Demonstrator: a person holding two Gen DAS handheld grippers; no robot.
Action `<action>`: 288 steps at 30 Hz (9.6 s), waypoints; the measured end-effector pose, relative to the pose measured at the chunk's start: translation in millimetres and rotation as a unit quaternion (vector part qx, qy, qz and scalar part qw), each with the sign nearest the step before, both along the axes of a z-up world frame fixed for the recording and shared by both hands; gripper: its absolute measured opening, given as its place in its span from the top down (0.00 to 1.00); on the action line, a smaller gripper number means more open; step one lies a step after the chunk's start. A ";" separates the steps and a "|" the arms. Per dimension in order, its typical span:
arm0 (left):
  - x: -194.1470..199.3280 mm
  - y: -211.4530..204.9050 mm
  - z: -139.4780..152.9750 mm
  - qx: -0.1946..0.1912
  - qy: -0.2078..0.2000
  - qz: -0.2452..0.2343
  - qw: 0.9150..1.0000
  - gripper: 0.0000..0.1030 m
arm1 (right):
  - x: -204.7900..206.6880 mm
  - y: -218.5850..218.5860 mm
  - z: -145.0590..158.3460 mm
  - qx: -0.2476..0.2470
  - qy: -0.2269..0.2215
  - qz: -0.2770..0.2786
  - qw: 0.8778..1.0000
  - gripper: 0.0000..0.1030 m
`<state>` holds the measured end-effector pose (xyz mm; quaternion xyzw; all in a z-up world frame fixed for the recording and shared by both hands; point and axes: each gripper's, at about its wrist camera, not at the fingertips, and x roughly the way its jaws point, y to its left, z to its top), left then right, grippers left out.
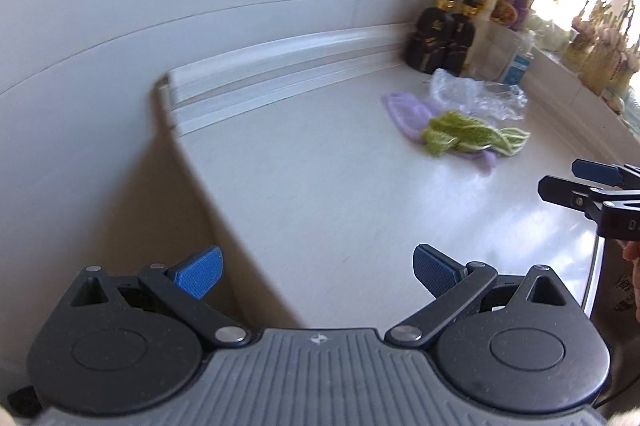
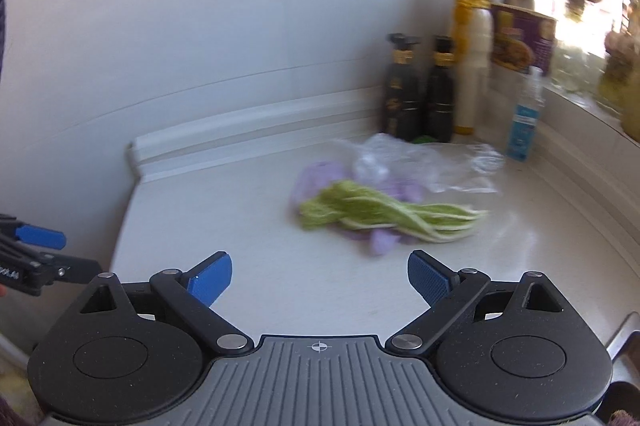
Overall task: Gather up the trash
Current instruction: 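Raise both open tools from the bin back toward the counter, then grasp the clear plastic bag with the left tool while the right tool grasps the cabbage leaf, then carry the plastic bag and cabbage leaf down over the white bin with both tools, then open both tools to drop the bag and cabbage leaf into the bin, then raise both open tools from the bin back toward the purple glove, then pinch the purple glove with both tools together, then lift the purple glove and carry it down over the white bin with both tools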
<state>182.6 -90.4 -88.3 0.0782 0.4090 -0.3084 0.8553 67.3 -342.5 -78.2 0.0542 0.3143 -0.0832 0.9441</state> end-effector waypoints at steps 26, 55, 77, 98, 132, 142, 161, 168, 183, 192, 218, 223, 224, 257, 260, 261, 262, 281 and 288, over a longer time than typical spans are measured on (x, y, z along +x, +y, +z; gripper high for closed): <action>91.2 -219.3 6.0 -0.083 0.039 -0.126 0.988 0.25 | 45.3 -130.4 -50.1 0.173 -0.020 -0.106 0.979 0.08; 113.2 -274.5 -28.9 0.047 -0.014 -0.051 0.998 0.97 | 55.1 -147.1 -62.5 0.267 -0.035 -0.225 0.936 0.82; 90.7 -217.4 37.9 -0.026 -0.040 -0.044 0.998 0.98 | 16.1 -144.0 9.2 0.287 -0.122 -0.199 0.929 0.87; 48.0 -96.0 64.8 -0.046 -0.017 -0.023 0.999 0.98 | -41.9 -90.0 68.5 0.246 -0.137 -0.164 0.946 0.87; -37.7 162.8 -42.8 -0.116 0.141 0.210 0.960 0.98 | -50.6 84.3 35.4 0.303 -0.019 0.009 0.953 0.87; -56.9 209.8 -77.5 -0.104 0.171 0.259 0.945 0.97 | -39.7 136.8 8.5 0.310 0.032 0.089 0.946 0.87; -58.5 249.3 -174.6 -0.066 0.254 0.348 0.900 0.96 | 19.3 229.1 -74.2 0.199 0.172 0.156 0.952 0.86; -56.3 257.3 -197.0 -0.059 0.269 0.365 0.889 0.96 | 39.2 240.8 -106.8 0.174 0.233 0.151 0.945 0.80; -47.9 256.2 -219.9 -0.050 0.283 0.376 0.881 0.95 | 44.6 227.9 -126.1 0.157 0.260 0.139 0.943 0.80; -39.5 238.8 -222.2 -0.059 0.269 0.350 0.895 0.55 | 61.8 233.9 -120.3 0.156 0.245 0.163 0.943 0.54; -25.6 219.4 -145.0 -0.022 0.191 0.303 0.933 0.05 | 32.7 181.4 -42.8 0.140 0.118 0.223 0.957 0.11; -21.1 195.8 -107.1 -0.015 0.154 0.269 0.951 0.04 | 22.3 142.8 -30.6 0.100 0.089 0.188 0.973 0.10; -20.0 190.0 -98.8 -0.014 0.146 0.262 0.954 0.04 | 21.0 133.8 -28.5 0.095 0.084 0.180 0.976 0.10; 30.4 -146.8 -20.1 -0.026 -0.021 -0.115 0.993 0.07 | 53.6 -121.9 -39.0 0.143 -0.008 -0.063 0.988 0.05; 35.4 -162.8 -25.6 -0.033 -0.025 -0.134 0.990 0.11 | 62.2 -131.1 -46.1 0.165 -0.009 -0.065 0.984 0.06; 37.3 -166.8 -27.9 -0.034 -0.025 -0.135 0.990 0.16 | 64.4 -133.1 -48.4 0.171 -0.010 -0.066 0.983 0.08; 40.0 -170.5 -30.5 -0.037 -0.021 -0.135 0.990 0.26 | 66.6 -134.8 -50.2 0.177 -0.011 -0.068 0.982 0.09; 31.6 -149.3 -29.8 -0.079 -0.003 -0.102 0.992 0.98 | 50.9 -106.1 -59.4 0.252 -0.021 -0.063 0.965 0.95; 20.6 -124.9 -5.7 -0.103 -0.010 -0.090 0.991 0.98 | 32.5 -86.3 -35.7 0.257 -0.038 -0.059 0.964 0.96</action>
